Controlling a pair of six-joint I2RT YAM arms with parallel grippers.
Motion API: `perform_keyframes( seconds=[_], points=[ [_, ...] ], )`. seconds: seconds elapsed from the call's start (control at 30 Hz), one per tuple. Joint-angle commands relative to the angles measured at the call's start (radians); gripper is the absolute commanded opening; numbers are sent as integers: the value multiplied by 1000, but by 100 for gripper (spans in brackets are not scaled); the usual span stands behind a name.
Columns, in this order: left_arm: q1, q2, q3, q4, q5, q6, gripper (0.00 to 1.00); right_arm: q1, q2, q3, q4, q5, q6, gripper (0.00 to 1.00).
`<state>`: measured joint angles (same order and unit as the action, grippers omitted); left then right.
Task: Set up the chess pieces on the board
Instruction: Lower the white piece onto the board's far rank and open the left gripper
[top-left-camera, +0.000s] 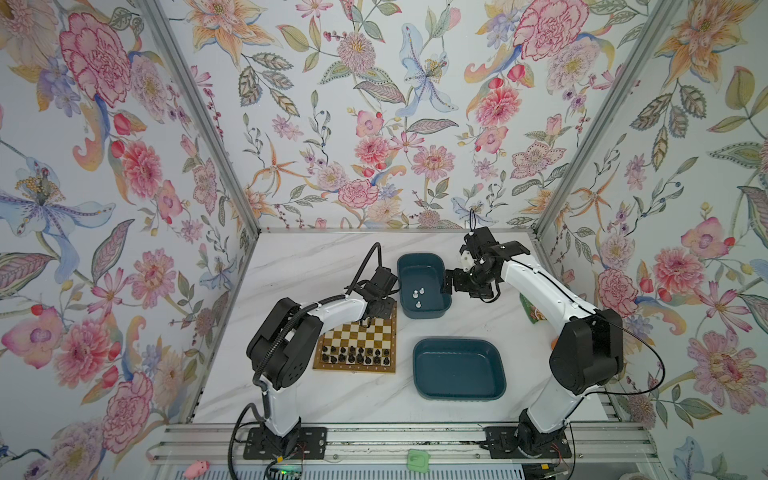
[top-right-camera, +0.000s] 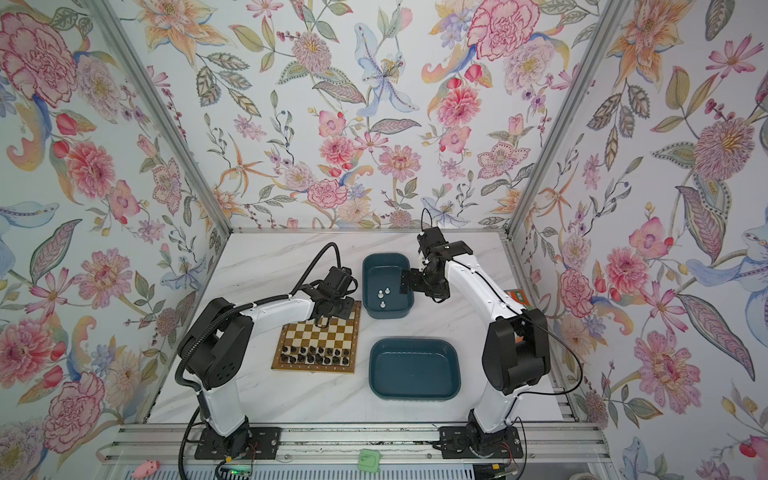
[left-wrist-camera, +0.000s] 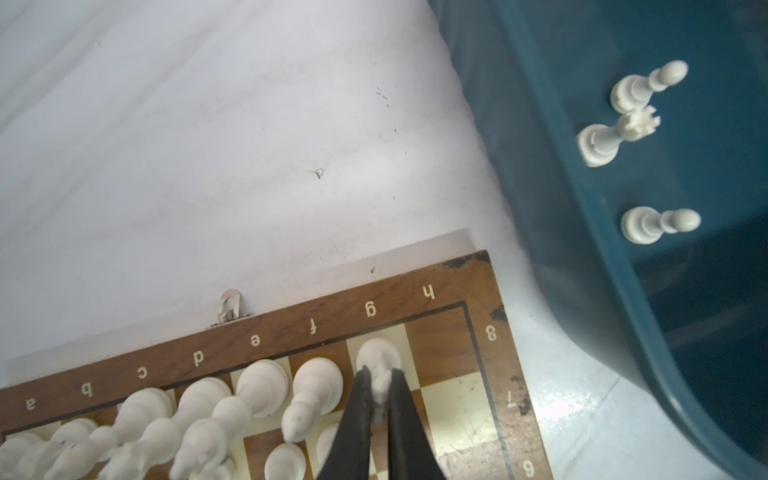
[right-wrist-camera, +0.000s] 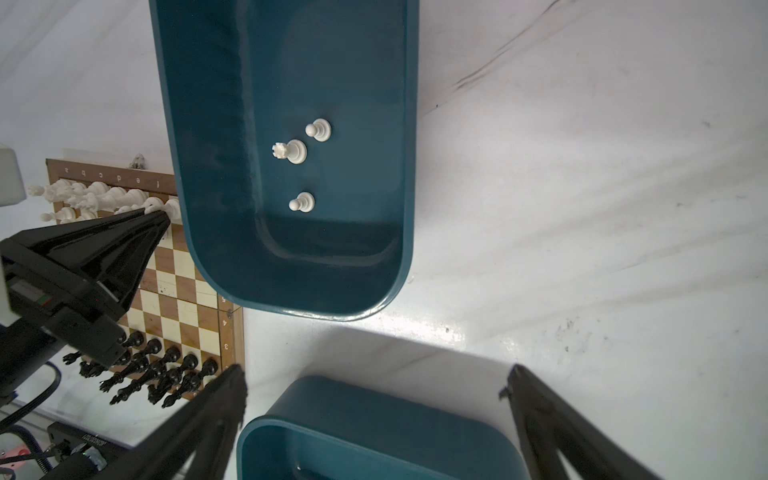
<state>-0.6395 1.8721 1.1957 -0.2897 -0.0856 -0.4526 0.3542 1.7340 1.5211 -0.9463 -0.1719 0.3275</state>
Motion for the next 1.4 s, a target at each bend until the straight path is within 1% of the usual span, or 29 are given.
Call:
perform_keyframes(
  seconds=[0.0,0.3,0.47,0.77,1.0,1.37],
  points=[
    [9,26,16,-19,13,20,0,9,-16,-13,-5,14,10,99],
    [9,21,21,-29,23,13,2,11,-2,-2,-6,8,7,99],
    [9,18,26,-32,24,13,9,11,4,2,-5,5,6,99],
    [9,21,59,-51,26,16,15,11,11,4,-6,5,4,99],
    [10,21,73,-69,21,19,15,10,15,7,-4,6,2,99],
    [10,19,51,-68,14,8,13,10,21,5,-5,6,-3,99]
  ],
)
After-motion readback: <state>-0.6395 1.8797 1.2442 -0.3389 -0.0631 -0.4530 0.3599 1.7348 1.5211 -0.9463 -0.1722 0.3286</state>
